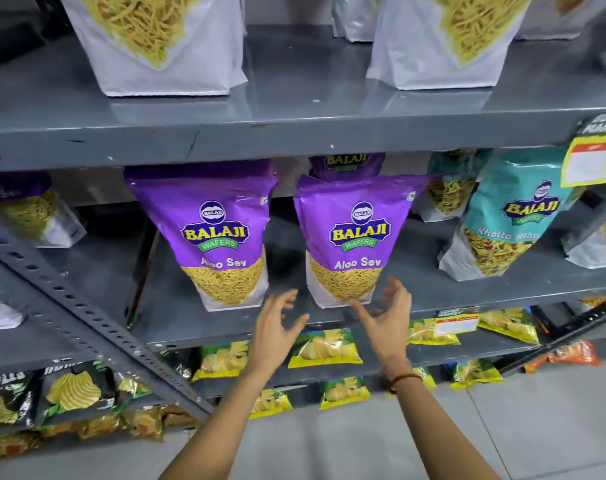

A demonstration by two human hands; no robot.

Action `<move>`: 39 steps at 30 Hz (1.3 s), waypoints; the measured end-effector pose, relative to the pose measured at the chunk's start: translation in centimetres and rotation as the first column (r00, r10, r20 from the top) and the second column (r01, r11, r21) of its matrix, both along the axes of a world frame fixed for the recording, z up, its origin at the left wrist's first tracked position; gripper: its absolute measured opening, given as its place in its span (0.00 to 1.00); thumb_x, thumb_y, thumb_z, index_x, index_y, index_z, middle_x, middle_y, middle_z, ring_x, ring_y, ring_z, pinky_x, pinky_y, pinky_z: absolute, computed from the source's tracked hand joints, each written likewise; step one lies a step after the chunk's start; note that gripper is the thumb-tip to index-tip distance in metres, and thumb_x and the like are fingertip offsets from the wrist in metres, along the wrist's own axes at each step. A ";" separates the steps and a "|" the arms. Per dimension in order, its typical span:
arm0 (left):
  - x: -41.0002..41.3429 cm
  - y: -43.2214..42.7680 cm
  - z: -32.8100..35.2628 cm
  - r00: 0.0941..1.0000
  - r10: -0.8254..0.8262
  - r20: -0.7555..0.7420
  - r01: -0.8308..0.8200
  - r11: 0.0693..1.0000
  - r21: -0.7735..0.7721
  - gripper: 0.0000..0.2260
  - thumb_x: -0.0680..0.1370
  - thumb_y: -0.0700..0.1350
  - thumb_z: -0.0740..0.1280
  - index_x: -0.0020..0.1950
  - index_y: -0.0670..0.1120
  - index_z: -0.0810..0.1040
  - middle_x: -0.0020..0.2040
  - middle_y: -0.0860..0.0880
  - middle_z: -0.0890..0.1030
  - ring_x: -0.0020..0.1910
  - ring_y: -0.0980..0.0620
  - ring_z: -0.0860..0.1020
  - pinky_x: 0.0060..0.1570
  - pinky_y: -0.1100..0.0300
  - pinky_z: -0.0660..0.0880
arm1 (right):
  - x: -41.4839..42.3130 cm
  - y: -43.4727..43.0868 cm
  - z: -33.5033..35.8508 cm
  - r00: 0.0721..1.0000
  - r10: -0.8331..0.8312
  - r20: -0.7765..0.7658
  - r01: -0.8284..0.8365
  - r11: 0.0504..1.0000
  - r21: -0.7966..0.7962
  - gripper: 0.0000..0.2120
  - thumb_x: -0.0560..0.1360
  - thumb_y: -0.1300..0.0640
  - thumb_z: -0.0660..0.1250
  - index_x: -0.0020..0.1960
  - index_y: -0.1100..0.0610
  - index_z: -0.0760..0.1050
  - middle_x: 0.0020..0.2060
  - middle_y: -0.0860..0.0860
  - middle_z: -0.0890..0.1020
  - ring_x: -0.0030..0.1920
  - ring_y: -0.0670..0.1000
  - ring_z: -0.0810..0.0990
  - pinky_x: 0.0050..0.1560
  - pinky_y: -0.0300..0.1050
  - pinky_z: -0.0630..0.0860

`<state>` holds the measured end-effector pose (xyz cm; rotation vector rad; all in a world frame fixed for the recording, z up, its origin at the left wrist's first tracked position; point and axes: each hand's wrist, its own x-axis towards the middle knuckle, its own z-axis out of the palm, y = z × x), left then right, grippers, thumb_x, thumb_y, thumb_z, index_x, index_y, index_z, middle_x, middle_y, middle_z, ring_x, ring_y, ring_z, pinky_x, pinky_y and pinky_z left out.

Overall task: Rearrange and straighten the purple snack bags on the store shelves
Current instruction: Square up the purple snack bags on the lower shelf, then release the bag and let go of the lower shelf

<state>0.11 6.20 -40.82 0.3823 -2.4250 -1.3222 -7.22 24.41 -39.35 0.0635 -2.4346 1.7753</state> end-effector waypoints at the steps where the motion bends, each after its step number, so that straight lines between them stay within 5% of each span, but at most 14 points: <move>1: -1.3 0.3 -0.2 0.998 -0.036 0.045 0.036 0.999 0.010 0.27 0.69 0.45 0.74 0.66 0.45 0.70 0.59 0.50 0.75 0.53 0.58 0.77 0.54 0.55 0.76 | -1.0 0.6 0.0 0.999 0.031 0.044 -0.031 0.999 0.012 0.42 0.63 0.56 0.79 0.70 0.56 0.62 0.58 0.52 0.67 0.58 0.51 0.71 0.55 0.46 0.73; 4: -4.3 0.7 -0.2 0.976 -0.116 0.185 0.112 0.993 0.031 0.38 0.67 0.46 0.76 0.72 0.43 0.62 0.69 0.42 0.71 0.66 0.46 0.71 0.64 0.51 0.70 | -3.7 1.9 0.1 0.971 0.213 0.108 -0.219 0.975 0.047 0.52 0.58 0.46 0.79 0.74 0.55 0.56 0.69 0.52 0.66 0.68 0.48 0.67 0.66 0.50 0.69; 11: -8.3 1.2 0.7 0.963 -0.096 0.252 0.109 0.993 -0.039 0.33 0.65 0.45 0.77 0.66 0.43 0.68 0.62 0.42 0.79 0.60 0.42 0.76 0.55 0.54 0.73 | -7.9 3.2 0.8 0.867 0.452 0.210 -0.480 0.871 0.108 0.43 0.64 0.53 0.78 0.72 0.53 0.59 0.64 0.50 0.75 0.64 0.50 0.74 0.65 0.49 0.72; 15: -9.7 2.0 1.3 0.961 -0.094 0.259 0.111 0.993 -0.049 0.31 0.66 0.46 0.76 0.66 0.43 0.69 0.62 0.42 0.79 0.60 0.42 0.77 0.54 0.54 0.73 | -9.4 4.2 1.3 0.842 0.477 0.251 -0.515 0.850 0.113 0.41 0.66 0.59 0.77 0.72 0.55 0.58 0.60 0.48 0.75 0.60 0.48 0.74 0.55 0.34 0.71; 22: -10.6 2.5 1.9 0.954 -0.085 0.287 0.109 0.992 -0.067 0.29 0.66 0.48 0.76 0.63 0.42 0.70 0.62 0.42 0.79 0.60 0.42 0.77 0.55 0.50 0.74 | -11.1 4.5 1.2 0.830 0.474 0.294 -0.527 0.839 0.138 0.37 0.66 0.62 0.76 0.69 0.55 0.61 0.63 0.55 0.76 0.62 0.53 0.74 0.65 0.52 0.73; 39: -9.7 3.4 2.5 0.927 -0.092 0.364 0.137 0.986 -0.099 0.27 0.69 0.48 0.74 0.64 0.42 0.68 0.63 0.43 0.77 0.62 0.42 0.75 0.57 0.48 0.74 | -10.4 4.8 1.0 0.845 0.427 0.321 -0.493 0.855 0.161 0.38 0.67 0.62 0.76 0.70 0.56 0.60 0.65 0.56 0.74 0.66 0.57 0.72 0.64 0.47 0.70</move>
